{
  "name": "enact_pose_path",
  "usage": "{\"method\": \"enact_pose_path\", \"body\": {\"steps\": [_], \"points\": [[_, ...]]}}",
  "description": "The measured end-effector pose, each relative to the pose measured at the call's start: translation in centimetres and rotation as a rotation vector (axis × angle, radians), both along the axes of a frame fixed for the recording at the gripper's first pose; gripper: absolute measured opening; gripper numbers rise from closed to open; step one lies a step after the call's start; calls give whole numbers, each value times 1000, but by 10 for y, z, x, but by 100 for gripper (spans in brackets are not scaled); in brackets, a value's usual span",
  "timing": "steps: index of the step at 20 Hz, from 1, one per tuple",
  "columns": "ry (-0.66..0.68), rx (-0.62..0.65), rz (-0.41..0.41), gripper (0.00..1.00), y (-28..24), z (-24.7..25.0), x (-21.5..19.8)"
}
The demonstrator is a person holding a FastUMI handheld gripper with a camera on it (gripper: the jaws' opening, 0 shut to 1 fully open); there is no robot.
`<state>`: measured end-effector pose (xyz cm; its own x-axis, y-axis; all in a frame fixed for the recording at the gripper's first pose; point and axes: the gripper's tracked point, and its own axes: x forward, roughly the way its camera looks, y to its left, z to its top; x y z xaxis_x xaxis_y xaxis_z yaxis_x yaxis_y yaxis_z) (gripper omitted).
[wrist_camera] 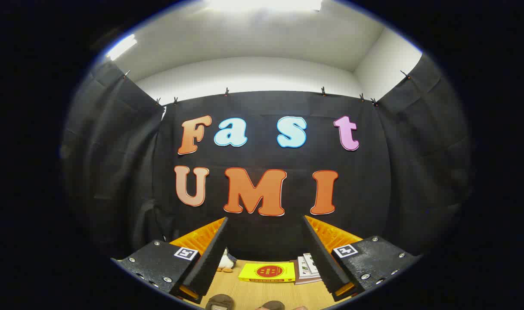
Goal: Open the storage box then place both shoes into the box .Put the left shoe in first, then the right shoe, with the right side of both shoes facing outward in a uniform manner.
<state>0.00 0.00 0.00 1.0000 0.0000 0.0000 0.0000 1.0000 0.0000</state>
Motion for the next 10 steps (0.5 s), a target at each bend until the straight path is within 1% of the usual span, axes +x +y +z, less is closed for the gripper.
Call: {"method": "enact_pose_path", "body": {"steps": [5,10], "points": [[10,25,1,98,3,-6,5],[-11,16,-12,98,-3,-2,11]]}}
